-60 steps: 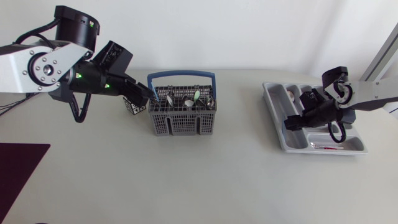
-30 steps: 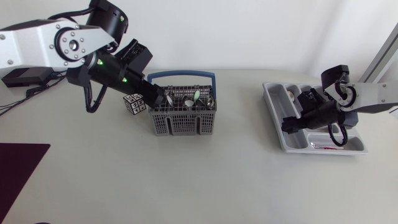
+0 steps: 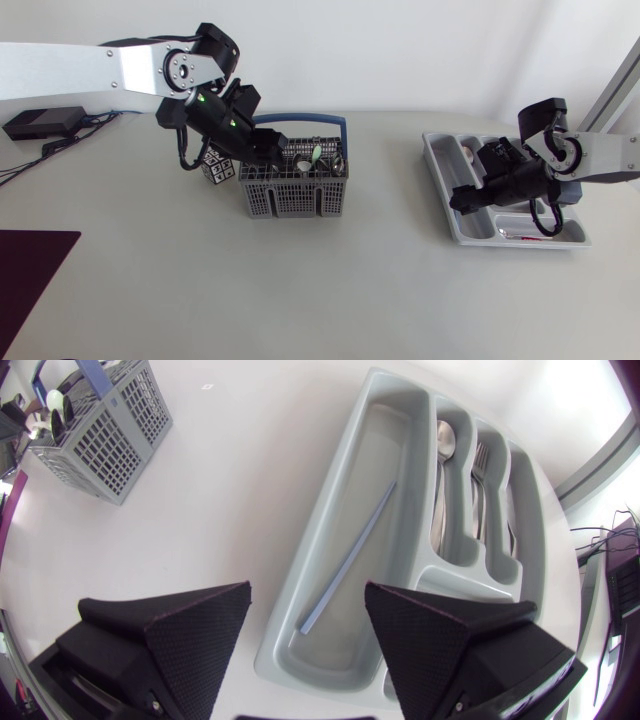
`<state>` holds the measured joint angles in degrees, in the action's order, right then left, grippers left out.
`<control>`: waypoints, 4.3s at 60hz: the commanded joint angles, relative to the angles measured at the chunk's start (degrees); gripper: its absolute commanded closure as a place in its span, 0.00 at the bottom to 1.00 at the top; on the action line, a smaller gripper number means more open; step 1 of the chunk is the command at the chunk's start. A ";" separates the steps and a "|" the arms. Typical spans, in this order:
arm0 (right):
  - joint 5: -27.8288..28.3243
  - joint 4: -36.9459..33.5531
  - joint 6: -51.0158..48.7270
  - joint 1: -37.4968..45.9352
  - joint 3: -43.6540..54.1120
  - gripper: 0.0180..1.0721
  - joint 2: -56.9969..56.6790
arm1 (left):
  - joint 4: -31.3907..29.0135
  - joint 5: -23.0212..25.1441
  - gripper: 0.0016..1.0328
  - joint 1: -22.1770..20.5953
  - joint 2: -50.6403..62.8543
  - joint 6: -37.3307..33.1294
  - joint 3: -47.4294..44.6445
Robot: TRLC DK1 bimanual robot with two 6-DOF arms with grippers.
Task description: Transfer all utensils from the basket to the drawer tray.
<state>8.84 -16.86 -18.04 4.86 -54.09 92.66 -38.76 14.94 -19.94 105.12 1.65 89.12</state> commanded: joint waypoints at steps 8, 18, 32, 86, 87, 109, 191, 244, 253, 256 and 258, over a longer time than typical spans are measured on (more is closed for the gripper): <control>-0.40 -0.63 1.08 -1.35 2.23 0.21 -1.61 | 2.38 0.79 0.65 0.87 2.37 5.82 1.58; -1.02 -0.54 1.17 -2.67 2.76 0.21 -2.31 | 4.75 0.79 0.75 0.52 3.69 7.23 1.05; -1.90 -0.10 1.17 -3.02 3.02 0.21 -2.57 | 4.66 1.23 0.86 -0.45 4.30 8.55 0.61; -3.48 0.60 1.61 -6.09 5.22 0.21 -4.60 | 3.26 8.18 0.90 1.84 -8.62 10.04 -2.11; -3.48 0.60 1.61 -6.09 5.22 0.21 -4.51 | 3.17 8.26 0.90 1.84 -8.88 10.04 -2.20; -3.74 0.60 1.87 -6.53 5.83 0.21 -4.68 | 1.23 8.26 0.70 0.78 -9.23 8.37 -4.75; -4.10 3.33 1.70 -7.15 8.29 0.21 -3.63 | 6.33 -1.49 0.90 -2.82 -0.71 1.60 -7.03; -5.06 2.80 1.87 -8.64 8.38 0.21 -5.21 | 4.22 10.46 0.96 1.84 -9.76 2.74 -4.75; -5.33 1.66 1.87 -9.08 8.12 0.20 -7.50 | 1.23 10.46 0.96 1.49 -13.19 2.74 -3.60; -5.24 0.95 1.87 -9.26 8.03 0.20 -8.73 | 0.88 10.46 0.96 1.31 -14.77 2.74 -3.78; -5.24 0.69 1.87 -9.52 8.03 0.20 -9.34 | 0.53 10.46 0.96 1.40 -15.74 2.74 -3.78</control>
<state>4.19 -14.98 -16.95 -3.81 -47.13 85.38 -37.04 24.45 -18.37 92.90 4.05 83.68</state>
